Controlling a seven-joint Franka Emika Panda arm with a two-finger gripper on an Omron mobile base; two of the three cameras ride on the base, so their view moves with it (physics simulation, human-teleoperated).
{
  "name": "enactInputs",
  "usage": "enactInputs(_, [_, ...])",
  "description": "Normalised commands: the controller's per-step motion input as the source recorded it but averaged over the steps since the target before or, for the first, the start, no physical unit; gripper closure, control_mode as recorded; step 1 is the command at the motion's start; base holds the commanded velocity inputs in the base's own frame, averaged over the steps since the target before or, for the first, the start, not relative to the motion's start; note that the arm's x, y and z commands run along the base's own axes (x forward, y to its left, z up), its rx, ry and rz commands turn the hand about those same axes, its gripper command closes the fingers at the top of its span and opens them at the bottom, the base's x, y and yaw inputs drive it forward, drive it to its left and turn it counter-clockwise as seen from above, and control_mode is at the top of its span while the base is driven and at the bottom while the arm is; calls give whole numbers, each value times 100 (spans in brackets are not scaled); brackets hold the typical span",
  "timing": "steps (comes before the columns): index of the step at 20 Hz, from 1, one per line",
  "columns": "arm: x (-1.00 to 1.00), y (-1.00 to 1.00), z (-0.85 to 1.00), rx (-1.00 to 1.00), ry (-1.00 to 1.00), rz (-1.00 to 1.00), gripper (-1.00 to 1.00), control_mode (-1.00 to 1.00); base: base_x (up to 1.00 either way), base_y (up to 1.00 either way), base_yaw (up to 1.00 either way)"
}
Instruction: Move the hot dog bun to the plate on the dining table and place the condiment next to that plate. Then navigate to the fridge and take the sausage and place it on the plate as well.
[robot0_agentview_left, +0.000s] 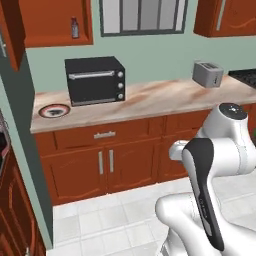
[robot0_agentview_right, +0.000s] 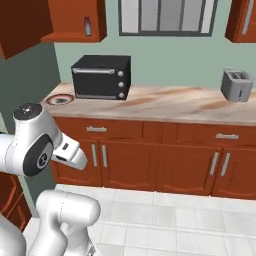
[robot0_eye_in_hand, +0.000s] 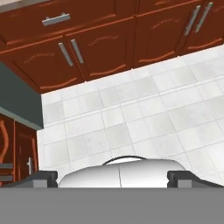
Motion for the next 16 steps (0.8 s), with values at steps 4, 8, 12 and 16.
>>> enactInputs(4, [0, 0, 0, 0, 0, 0, -100, 100, 100, 42, 16])
enactInputs(8, [0, 0, 0, 0, 0, 0, -100, 100, 96, 37, 16])
enactInputs(12, [0, 0, 0, 0, 0, 0, -100, 100, 84, 43, 15])
enactInputs(16, [0, 0, 0, 0, 0, 0, -100, 100, 70, 60, 4])
